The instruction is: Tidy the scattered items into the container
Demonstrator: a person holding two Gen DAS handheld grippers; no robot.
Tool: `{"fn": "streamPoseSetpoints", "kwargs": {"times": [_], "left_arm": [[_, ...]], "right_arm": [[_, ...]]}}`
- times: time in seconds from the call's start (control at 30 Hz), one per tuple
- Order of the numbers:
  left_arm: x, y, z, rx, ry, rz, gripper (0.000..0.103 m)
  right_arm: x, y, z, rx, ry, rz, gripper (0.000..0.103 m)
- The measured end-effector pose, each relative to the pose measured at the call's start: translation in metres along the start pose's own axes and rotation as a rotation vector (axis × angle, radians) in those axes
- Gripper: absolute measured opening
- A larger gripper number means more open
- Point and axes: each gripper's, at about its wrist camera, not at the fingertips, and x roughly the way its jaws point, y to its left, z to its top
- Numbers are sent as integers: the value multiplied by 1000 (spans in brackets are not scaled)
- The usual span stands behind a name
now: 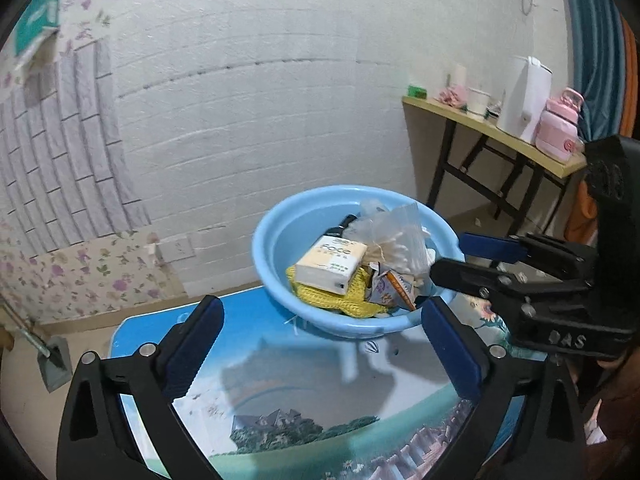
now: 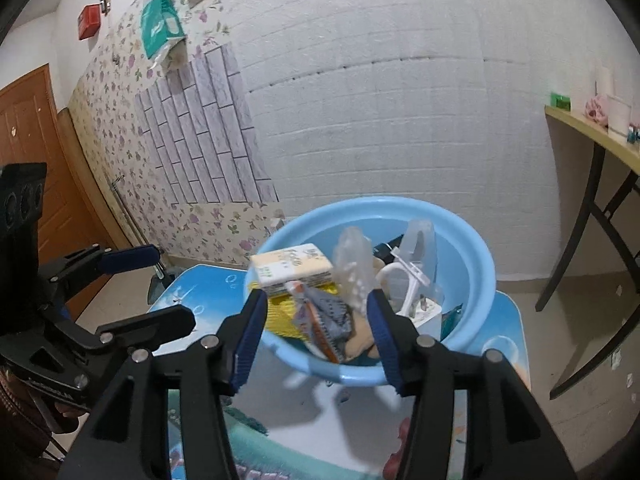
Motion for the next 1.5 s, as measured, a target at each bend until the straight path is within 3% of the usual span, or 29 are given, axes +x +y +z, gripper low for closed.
{"fn": "streamPoseSetpoints", "kwargs": {"times": [0.13, 0.47, 0.67, 0.93, 1.03, 1.23, 1.5], "left_arm": [[-23, 1, -7, -19, -43, 33, 102], [-60, 7, -34, -88, -65, 108, 103], [-73, 3, -50, -70, -84, 131, 103], [-64, -1, -55, -13, -104, 302, 103], [-54, -2, -65, -6, -78, 252, 103], [-51, -1, -77, -69, -68, 237, 103], [-58, -1, -78, -90, -65, 271, 103]], "right_arm": [[-16, 19, 0, -26, -21, -10, 67], [-49, 55, -15, -46, -30, -46, 70], [-62, 70, -32, -52, -36, -80, 70], [-61, 68, -33, -81, -85, -129, 80], [-61, 68, -36, -91, -106, -130, 92], [-51, 68, -48, -90, -77, -120, 101], [-59, 69, -51, -46, -82, -149, 101]]}}
